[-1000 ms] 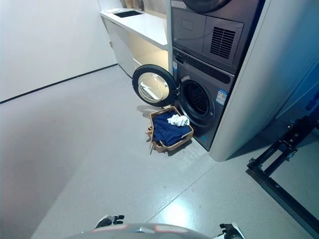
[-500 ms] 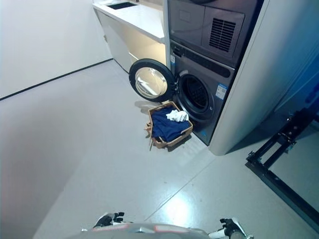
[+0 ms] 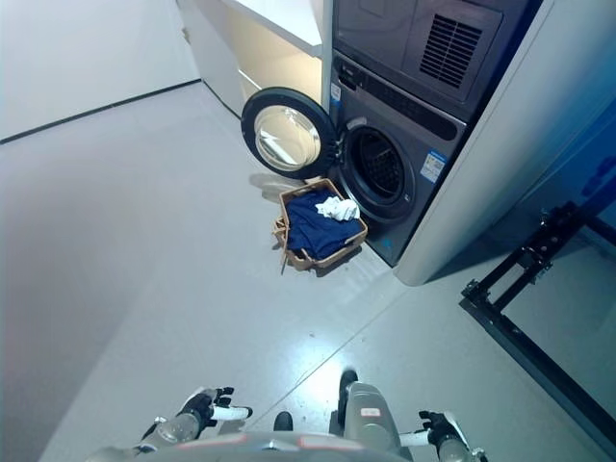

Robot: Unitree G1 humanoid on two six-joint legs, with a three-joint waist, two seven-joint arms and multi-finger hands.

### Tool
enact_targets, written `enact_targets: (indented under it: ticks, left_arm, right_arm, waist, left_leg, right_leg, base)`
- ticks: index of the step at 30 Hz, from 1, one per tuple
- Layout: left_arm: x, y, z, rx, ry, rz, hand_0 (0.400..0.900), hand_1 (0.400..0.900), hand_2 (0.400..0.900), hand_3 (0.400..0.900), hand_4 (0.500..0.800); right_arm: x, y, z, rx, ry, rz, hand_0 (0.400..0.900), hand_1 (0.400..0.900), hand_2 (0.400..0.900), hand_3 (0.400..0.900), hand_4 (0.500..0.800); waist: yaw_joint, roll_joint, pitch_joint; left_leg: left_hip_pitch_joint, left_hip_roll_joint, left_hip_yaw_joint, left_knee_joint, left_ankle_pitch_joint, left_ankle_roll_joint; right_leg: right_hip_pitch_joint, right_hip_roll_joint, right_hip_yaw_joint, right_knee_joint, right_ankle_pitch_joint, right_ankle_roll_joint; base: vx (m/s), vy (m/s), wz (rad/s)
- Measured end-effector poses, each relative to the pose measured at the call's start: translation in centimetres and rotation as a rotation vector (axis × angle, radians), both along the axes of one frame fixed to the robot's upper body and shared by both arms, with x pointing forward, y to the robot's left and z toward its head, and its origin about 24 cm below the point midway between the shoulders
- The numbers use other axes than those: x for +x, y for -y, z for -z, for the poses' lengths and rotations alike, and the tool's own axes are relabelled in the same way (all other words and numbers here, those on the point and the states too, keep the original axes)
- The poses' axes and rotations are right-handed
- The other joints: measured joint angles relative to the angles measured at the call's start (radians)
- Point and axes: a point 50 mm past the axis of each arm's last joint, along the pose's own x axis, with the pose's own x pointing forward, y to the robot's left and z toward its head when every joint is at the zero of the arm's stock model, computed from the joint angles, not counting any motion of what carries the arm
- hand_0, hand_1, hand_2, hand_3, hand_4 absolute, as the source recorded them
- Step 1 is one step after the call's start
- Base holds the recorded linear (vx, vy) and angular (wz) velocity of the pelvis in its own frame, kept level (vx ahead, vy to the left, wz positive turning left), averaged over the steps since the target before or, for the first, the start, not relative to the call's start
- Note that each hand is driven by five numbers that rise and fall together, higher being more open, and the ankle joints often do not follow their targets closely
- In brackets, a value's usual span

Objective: Put the clothes in the basket into the washing machine.

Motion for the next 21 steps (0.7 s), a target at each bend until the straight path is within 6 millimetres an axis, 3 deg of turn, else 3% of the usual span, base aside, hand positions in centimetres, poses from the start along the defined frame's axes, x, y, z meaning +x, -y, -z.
enact_targets:
  ticks: [3, 4, 5, 7, 8, 9, 10, 11, 12, 13, 14, 16, 17, 18, 19, 21]
  left_arm:
    - [-0.5, -0.1, 0.1, 0.005, -0.016, -0.007, 0.900, 0.900, 0.900, 0.900, 0.800]
    - [-1.1, 0.2, 0.3, -0.002, -0.029, -0.007, 0.900, 0.900, 0.900, 0.900, 0.800]
    - [-2.2, 0.3, 0.6, -0.007, -0.055, -0.017, 0.900, 0.900, 0.900, 0.900, 0.800]
    - [-3.2, 1.2, 1.0, -0.028, -0.082, -0.013, 0.900, 0.900, 0.900, 0.900, 0.800]
    - [-3.4, 1.7, 1.1, -0.043, -0.085, -0.011, 0.900, 0.900, 0.900, 0.900, 0.800]
    - [-3.3, 2.3, 1.2, -0.059, -0.080, -0.009, 0.900, 0.900, 0.900, 0.900, 0.800]
    - [-3.0, 2.9, 1.2, -0.075, -0.069, -0.009, 0.900, 0.900, 0.900, 0.900, 0.800]
    - [-2.3, 3.3, 1.1, -0.083, -0.048, -0.002, 0.900, 0.900, 0.900, 0.900, 0.800]
    - [-1.4, 3.4, 0.9, -0.081, -0.027, 0.016, 0.900, 0.900, 0.900, 0.900, 0.800]
    - [-0.5, 3.3, 0.6, -0.078, -0.001, 0.031, 0.900, 0.900, 0.900, 0.900, 0.800]
    - [0.1, 3.4, 0.4, -0.083, 0.026, 0.037, 0.900, 0.900, 0.900, 0.900, 0.800]
    - [0.7, 3.0, 0.2, -0.074, 0.060, 0.039, 0.900, 0.900, 0.900, 0.900, 0.800]
    - [0.9, 2.8, 0.0, -0.065, 0.073, 0.037, 0.900, 0.900, 0.900, 0.900, 0.800]
    - [1.2, 2.4, -0.1, -0.053, 0.081, 0.036, 0.900, 0.900, 0.900, 0.900, 0.800]
    - [1.4, 2.0, -0.2, -0.040, 0.087, 0.033, 0.900, 0.900, 0.900, 0.900, 0.800]
    - [1.4, 1.3, -0.3, -0.016, 0.090, 0.026, 0.900, 0.900, 0.900, 0.900, 0.800]
  right_arm:
    - [-2.0, -0.4, 0.4, 0.011, -0.058, 0.028, 0.900, 0.900, 0.900, 0.900, 0.800]
    - [-2.9, -0.4, 0.5, 0.012, -0.084, 0.040, 0.900, 0.900, 0.900, 0.900, 0.800]
    - [-3.7, -0.3, 0.6, 0.012, -0.111, 0.051, 0.900, 0.900, 0.900, 0.900, 0.800]
    - [-5.3, 0.2, 0.5, 0.005, -0.152, 0.080, 0.900, 0.900, 0.900, 0.900, 0.800]
    - [-5.0, 0.4, 0.5, 0.001, -0.144, 0.079, 0.900, 0.900, 0.900, 0.900, 0.800]
    - [-4.6, 0.8, 0.3, -0.010, -0.132, 0.069, 0.900, 0.900, 0.900, 0.900, 0.800]
    - [-3.9, 1.4, 0.1, -0.026, -0.116, 0.054, 0.900, 0.900, 0.900, 0.900, 0.800]
    - [-1.9, 1.8, -0.2, -0.038, -0.065, 0.025, 0.900, 0.900, 0.900, 0.900, 0.800]
    - [-1.2, 1.8, -0.3, -0.046, -0.049, 0.020, 0.900, 0.900, 0.900, 0.900, 0.800]
    - [0.0, 1.6, -0.4, -0.044, -0.015, 0.019, 0.900, 0.900, 0.900, 0.900, 0.800]
    - [1.5, 1.4, -0.7, -0.042, 0.035, 0.006, 0.900, 0.900, 0.900, 0.900, 0.800]
    - [3.4, 0.7, -0.9, -0.036, 0.091, -0.026, 0.900, 0.900, 0.900, 0.900, 0.800]
    - [4.4, 0.4, -1.1, -0.032, 0.119, -0.038, 0.900, 0.900, 0.900, 0.900, 0.800]
    - [5.6, 0.1, -1.4, -0.031, 0.151, -0.063, 0.900, 0.900, 0.900, 0.900, 0.800]
    - [5.7, -0.2, -1.4, -0.027, 0.155, -0.077, 0.900, 0.900, 0.900, 0.900, 0.800]
    - [6.3, -0.9, -1.4, -0.015, 0.166, -0.106, 0.900, 0.900, 0.900, 0.900, 0.800]
  waist:
    - [-0.019, -0.024, -0.024]
    - [-0.024, -0.019, -0.042]
    - [-0.029, -0.001, -0.064]
    - [-0.033, 0.028, -0.088]
    - [-0.015, 0.026, -0.101]
    - [-0.004, 0.030, -0.113]
    - [0.011, 0.037, -0.119]
    - [0.024, 0.042, -0.118]
    - [0.029, 0.027, -0.113]
    - [0.039, -0.001, -0.114]
    - [0.050, -0.015, -0.115]
    - [0.070, -0.045, -0.099]
    - [0.093, -0.053, -0.090]
    - [0.098, -0.055, -0.077]
    - [0.102, -0.045, -0.072]
    - [0.112, -0.042, -0.058]
  left_leg:
    - [0.015, -0.007, -0.028, 0.006, -0.047, -0.040]
    - [0.031, 0.006, -0.046, 0.002, -0.069, -0.057]
    - [0.047, 0.032, -0.059, 0.012, -0.093, -0.082]
    - [0.031, 0.057, -0.050, 0.236, -0.195, -0.181]
    - [-0.024, 0.052, -0.042, 0.413, -0.201, -0.197]
    - [-0.124, 0.035, -0.050, 0.665, -0.175, -0.247]
    - [-0.174, 0.025, -0.047, 0.829, -0.128, -0.268]
    - [-0.225, 0.019, -0.034, 0.938, -0.074, -0.264]
    - [-0.274, 0.018, 0.006, 1.003, -0.048, -0.220]
    - [-0.295, 0.009, 0.046, 0.994, -0.044, -0.206]
    - [-0.323, 0.003, 0.049, 0.954, -0.050, -0.195]
    - [-0.354, 0.020, 0.084, 0.778, -0.067, -0.152]
    - [-0.351, 0.032, 0.105, 0.660, -0.066, -0.149]
    - [-0.378, 0.062, 0.096, 0.583, -0.061, -0.152]
    - [-0.352, 0.099, 0.118, 0.380, -0.040, -0.143]
    - [-0.343, 0.137, 0.072, 0.123, 0.046, -0.171]
  right_leg:
    - [0.000, -0.017, 0.004, -0.106, 0.014, 0.013]
    - [0.015, -0.009, 0.021, -0.067, 0.016, 0.006]
    - [0.021, 0.026, 0.042, -0.002, 0.031, -0.023]
    - [0.101, 0.074, 0.040, -0.027, 0.075, -0.056]
    - [0.138, 0.090, 0.039, -0.041, 0.064, -0.077]
    - [0.164, 0.097, 0.036, -0.058, 0.062, -0.110]
    - [0.188, 0.102, 0.027, -0.074, 0.075, -0.144]
    - [0.227, 0.116, 0.027, -0.095, 0.067, -0.187]
    - [0.252, 0.116, 0.031, -0.113, 0.063, -0.196]
    - [0.275, 0.106, 0.033, -0.132, 0.085, -0.186]
    - [0.307, 0.111, 0.054, -0.155, 0.061, -0.199]
    - [0.348, 0.118, 0.092, -0.188, 0.058, -0.230]
    - [0.358, 0.123, 0.110, -0.194, 0.069, -0.221]
    - [0.387, 0.140, 0.125, -0.218, 0.049, -0.217]
    - [0.404, 0.157, 0.132, -0.233, 0.067, -0.217]
    - [0.456, 0.175, 0.172, -0.262, 0.052, -0.212]
  base:
    - [0.51, -0.148, 0.28]
    - [0.57, -0.162, 0.16]
    - [0.72, -0.207, 0.29]
    - [0.50, -0.160, 0.22]
    - [0.47, -0.207, 0.11]
    - [0.44, -0.218, 0.03]
    - [0.44, -0.234, -0.05]
    - [0.44, -0.195, -0.27]
    - [0.44, -0.154, -0.48]
    - [0.44, -0.094, -0.68]
    - [0.44, -0.059, -0.68]
    - [0.39, 0.000, -0.57]
    - [0.35, 0.034, -0.48]
    - [0.54, 0.093, -0.74]
    - [0.36, 0.103, -0.50]
    - [0.62, 0.195, -0.90]
